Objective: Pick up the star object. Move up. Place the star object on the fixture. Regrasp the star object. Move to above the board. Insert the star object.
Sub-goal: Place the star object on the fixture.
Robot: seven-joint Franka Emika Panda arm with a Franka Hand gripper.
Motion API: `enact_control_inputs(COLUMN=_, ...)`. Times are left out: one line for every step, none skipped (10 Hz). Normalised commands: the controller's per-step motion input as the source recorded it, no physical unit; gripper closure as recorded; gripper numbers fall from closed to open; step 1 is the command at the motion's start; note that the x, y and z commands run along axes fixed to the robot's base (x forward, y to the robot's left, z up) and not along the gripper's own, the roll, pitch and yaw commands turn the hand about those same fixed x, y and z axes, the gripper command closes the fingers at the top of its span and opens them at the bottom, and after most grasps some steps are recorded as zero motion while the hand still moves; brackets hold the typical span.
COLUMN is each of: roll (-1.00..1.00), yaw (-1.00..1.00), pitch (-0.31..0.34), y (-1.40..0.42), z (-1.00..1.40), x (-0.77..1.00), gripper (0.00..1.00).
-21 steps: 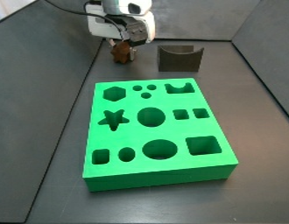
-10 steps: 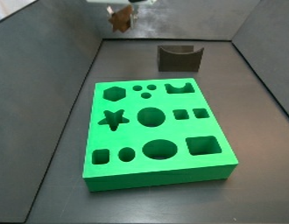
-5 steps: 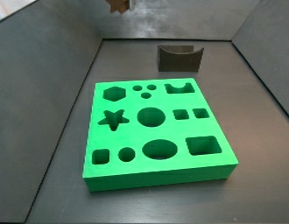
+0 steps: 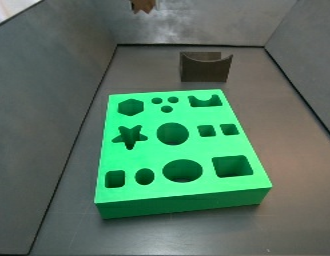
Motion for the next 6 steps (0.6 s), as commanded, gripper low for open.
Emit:
enact_control_inputs(roll=-0.2, yaw=0.25, pitch=-0.009, y=-0.22, z=-0.16, x=1.0, gripper=1.0)
enact_control_inputs(roll=-0.17, yaw=0.14, pitch=-0.007, y=-0.17, z=-0.14, x=1.0, gripper=1.0)
enact_control_inputs(roll=-0.15, yaw=0.09, pitch=-0.006, y=-0.14, z=-0.13, x=1.0, gripper=1.0)
enact_control_inputs(roll=-0.14, yaw=0.07, pitch=-0.006, y=-0.12, z=-0.11, x=1.0, gripper=1.0)
enact_control_inputs(roll=-0.12, yaw=0.04, pitch=0.004, y=-0.06, z=-0.07, x=0.83, gripper=1.0)
enact_control_inputs(roll=-0.09, yaw=0.03, pitch=0.014, y=-0.03, z=-0.05, x=0.7, gripper=1.0)
